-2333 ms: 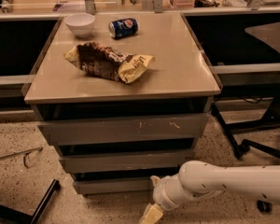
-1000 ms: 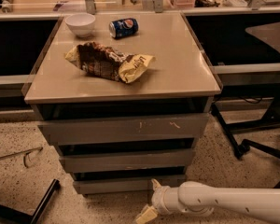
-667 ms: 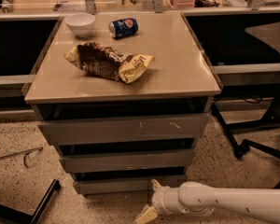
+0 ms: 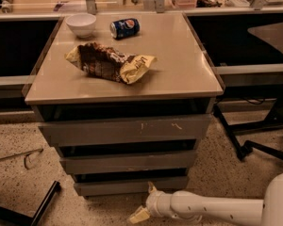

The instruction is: Open bottom drawer

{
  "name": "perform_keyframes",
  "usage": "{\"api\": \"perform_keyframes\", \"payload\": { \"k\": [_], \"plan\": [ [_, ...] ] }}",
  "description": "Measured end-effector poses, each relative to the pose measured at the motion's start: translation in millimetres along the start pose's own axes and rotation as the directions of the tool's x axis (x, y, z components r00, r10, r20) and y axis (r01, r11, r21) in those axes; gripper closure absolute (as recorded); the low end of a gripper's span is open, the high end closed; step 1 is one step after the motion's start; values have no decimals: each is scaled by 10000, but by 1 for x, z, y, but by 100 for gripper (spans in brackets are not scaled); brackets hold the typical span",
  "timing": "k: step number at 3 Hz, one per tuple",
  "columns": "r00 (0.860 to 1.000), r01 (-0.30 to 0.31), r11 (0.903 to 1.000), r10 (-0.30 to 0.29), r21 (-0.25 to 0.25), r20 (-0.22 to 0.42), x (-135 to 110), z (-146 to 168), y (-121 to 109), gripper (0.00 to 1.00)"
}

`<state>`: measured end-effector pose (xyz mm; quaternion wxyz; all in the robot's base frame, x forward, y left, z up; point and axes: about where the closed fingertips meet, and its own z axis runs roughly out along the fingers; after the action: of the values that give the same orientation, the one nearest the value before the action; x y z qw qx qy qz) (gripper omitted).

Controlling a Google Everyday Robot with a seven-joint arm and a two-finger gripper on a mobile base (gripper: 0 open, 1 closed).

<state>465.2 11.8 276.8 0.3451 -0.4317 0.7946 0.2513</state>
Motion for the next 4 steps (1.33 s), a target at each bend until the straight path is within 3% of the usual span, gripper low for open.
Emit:
{"api": "perform_keyframes", "payload": {
  "k": [2,4],
  "plan": [
    [9999,-78,9998,80,-156,102,1,12,-2,0],
    [9983,-331,9962,291,806,503,17,49,-47,0]
  ]
}}
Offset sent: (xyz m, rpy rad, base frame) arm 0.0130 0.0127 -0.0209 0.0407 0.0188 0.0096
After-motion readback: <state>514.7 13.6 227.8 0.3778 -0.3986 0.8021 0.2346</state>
